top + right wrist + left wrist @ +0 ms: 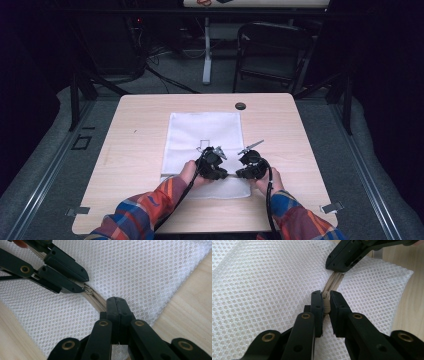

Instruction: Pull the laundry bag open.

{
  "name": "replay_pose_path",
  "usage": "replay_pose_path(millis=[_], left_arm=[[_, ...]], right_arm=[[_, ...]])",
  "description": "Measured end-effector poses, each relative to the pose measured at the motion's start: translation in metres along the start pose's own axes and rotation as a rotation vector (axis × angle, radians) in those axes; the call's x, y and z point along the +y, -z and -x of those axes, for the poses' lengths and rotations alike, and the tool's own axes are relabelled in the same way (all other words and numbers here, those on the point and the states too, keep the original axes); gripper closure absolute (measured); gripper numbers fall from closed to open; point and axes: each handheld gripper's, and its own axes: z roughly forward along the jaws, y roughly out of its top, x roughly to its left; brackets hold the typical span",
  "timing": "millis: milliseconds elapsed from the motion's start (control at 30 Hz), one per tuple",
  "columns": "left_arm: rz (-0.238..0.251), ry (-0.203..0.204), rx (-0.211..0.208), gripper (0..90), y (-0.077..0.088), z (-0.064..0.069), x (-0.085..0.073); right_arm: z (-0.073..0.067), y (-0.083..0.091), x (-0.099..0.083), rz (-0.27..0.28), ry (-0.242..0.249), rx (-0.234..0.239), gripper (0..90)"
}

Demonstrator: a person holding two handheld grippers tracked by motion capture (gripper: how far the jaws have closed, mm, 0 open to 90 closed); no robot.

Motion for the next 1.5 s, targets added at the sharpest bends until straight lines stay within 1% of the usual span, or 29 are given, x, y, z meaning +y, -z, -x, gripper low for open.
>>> replay_pose_path(millis=[200, 233, 333, 367, 433, 500, 567, 633, 667, 733, 767, 833, 867, 933, 967, 1000, 1100, 1233, 1267, 1300, 1500], left_arm=[[0.002, 0.008, -0.001, 81.9, 0.002, -0.001, -0.002], [0.009, 0.014, -0.007, 81.9, 0.002, -0.002, -0.003], [0.007, 0.016, -0.006, 81.9, 0.004, -0.003, -0.005], [-0.004, 0.016, -0.002, 81.9, 0.005, -0.003, -0.005], [0.003, 0.016, 0.0, 81.9, 0.005, -0.003, -0.006], [0.005, 0.023, -0.004, 81.9, 0.007, -0.004, -0.008], [-0.001, 0.024, -0.004, 81.9, 0.008, -0.005, -0.009], [0.001, 0.022, 0.0, 81.9, 0.009, -0.005, -0.01], [-0.002, 0.028, -0.001, 81.9, 0.01, -0.005, -0.011], [-0.003, 0.026, 0.004, 81.9, 0.011, -0.006, -0.012], [-0.005, 0.028, -0.001, 81.9, 0.012, -0.007, -0.013], [-0.005, 0.027, 0.002, 81.9, 0.013, -0.008, -0.014], [-0.009, 0.039, 0.001, 81.8, 0.015, -0.009, -0.016], [-0.004, 0.042, 0.005, 81.8, 0.016, -0.01, -0.018], [-0.009, 0.04, 0.008, 81.9, 0.017, -0.01, -0.018], [-0.01, 0.041, 0.006, 81.9, 0.017, -0.011, -0.019], [-0.008, 0.049, 0.006, 81.8, 0.019, -0.012, -0.02], [-0.019, 0.049, 0.008, 81.9, 0.022, -0.013, -0.023], [-0.014, 0.056, 0.014, 81.9, 0.022, -0.014, -0.024], [-0.012, 0.057, 0.011, 81.9, 0.023, -0.014, -0.025], [-0.017, 0.069, 0.017, 81.8, 0.028, -0.018, -0.031]], right_arm=[[0.0, 0.0, 0.0, 0.001, 0.003, 0.006, 90.0], [0.0, 0.0, 0.0, 0.001, 0.002, 0.005, 90.0], [0.0, 0.0, 0.0, 0.001, 0.002, 0.002, 90.0], [0.0, 0.0, 0.0, -0.001, 0.002, 0.003, 90.0], [0.0, 0.0, 0.0, -0.002, 0.008, 0.004, 90.0], [-0.001, -0.001, 0.0, 0.014, -0.005, 0.01, 90.0], [-0.001, -0.001, 0.0, 0.014, -0.004, 0.01, 90.0], [-0.001, 0.0, 0.0, -0.002, 0.011, 0.003, 90.0], [-0.001, 0.0, 0.0, -0.002, 0.014, 0.006, 90.0], [-0.001, 0.0, 0.001, -0.003, 0.014, 0.005, 90.0], [-0.001, 0.0, 0.001, -0.003, 0.016, 0.005, 90.0], [-0.002, -0.001, 0.001, 0.003, 0.008, 0.007, 90.0], [-0.003, -0.001, 0.001, 0.01, 0.005, 0.005, 90.0], [-0.003, -0.001, 0.001, 0.011, 0.004, 0.004, 90.0], [-0.003, -0.001, 0.001, 0.01, 0.005, 0.004, 90.0], [-0.003, -0.001, 0.001, 0.003, 0.012, 0.005, 90.0], [-0.003, 0.0, 0.001, -0.004, 0.018, -0.009, 90.0], [-0.003, 0.0, 0.001, -0.004, 0.018, -0.008, 90.0], [-0.003, -0.001, 0.001, 0.002, 0.019, -0.01, 90.0], [-0.003, -0.001, 0.001, 0.003, 0.017, -0.011, 90.0], [-0.004, -0.001, 0.001, 0.008, 0.011, -0.008, 90.0]])
